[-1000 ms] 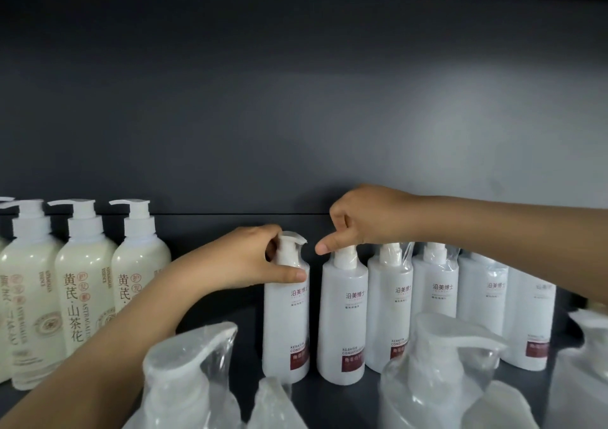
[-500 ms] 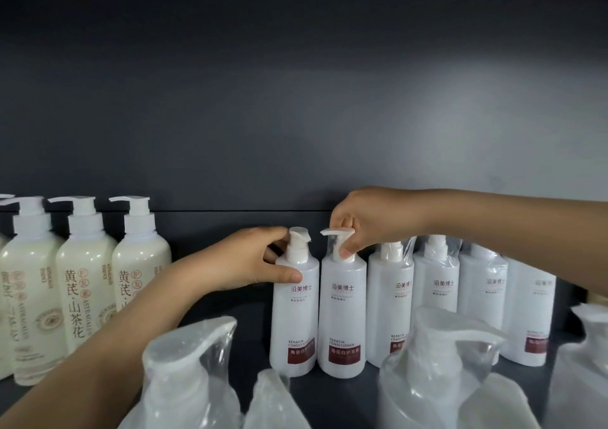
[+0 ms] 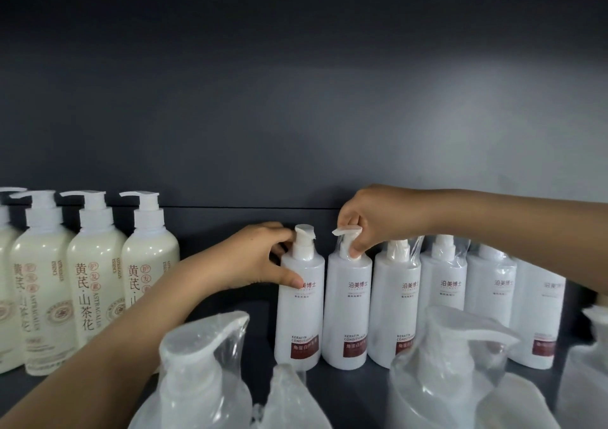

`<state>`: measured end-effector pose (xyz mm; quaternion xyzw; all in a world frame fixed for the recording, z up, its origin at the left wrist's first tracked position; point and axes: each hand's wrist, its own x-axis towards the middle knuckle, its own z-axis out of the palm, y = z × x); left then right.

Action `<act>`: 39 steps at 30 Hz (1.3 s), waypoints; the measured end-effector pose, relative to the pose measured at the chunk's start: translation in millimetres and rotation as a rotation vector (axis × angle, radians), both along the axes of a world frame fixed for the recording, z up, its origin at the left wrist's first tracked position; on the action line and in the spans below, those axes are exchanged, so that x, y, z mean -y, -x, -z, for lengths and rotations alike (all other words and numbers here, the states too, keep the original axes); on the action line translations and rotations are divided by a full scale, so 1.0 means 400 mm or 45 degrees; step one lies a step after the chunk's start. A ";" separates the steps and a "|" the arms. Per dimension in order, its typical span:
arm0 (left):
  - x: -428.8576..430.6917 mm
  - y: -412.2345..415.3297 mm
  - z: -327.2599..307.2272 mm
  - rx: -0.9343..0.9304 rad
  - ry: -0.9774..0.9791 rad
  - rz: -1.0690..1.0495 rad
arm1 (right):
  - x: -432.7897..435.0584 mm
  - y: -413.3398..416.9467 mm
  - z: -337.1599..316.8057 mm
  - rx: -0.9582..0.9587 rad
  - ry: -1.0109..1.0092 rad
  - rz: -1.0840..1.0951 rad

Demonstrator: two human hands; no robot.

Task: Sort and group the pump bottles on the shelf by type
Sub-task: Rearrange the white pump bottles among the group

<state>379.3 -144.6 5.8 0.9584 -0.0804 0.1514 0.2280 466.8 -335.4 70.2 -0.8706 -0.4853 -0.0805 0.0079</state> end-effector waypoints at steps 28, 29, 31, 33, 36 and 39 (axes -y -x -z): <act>0.045 0.165 -0.226 -0.290 -0.690 -0.384 | 0.090 0.206 -0.146 0.134 0.396 0.153; 0.048 0.184 -0.247 -0.271 -0.707 -0.404 | 0.096 0.226 -0.152 0.161 0.369 0.157; 0.059 0.232 -0.280 -0.177 -0.749 -0.440 | 0.109 0.270 -0.160 0.205 0.271 0.164; 0.072 0.277 -0.297 -0.060 -0.765 -0.476 | 0.119 0.313 -0.164 0.228 0.141 0.175; 0.092 0.340 -0.289 0.035 -0.713 -0.480 | 0.133 0.380 -0.157 0.241 -0.019 0.218; 0.117 0.403 -0.257 0.080 -0.619 -0.425 | 0.152 0.449 -0.136 0.247 -0.177 0.254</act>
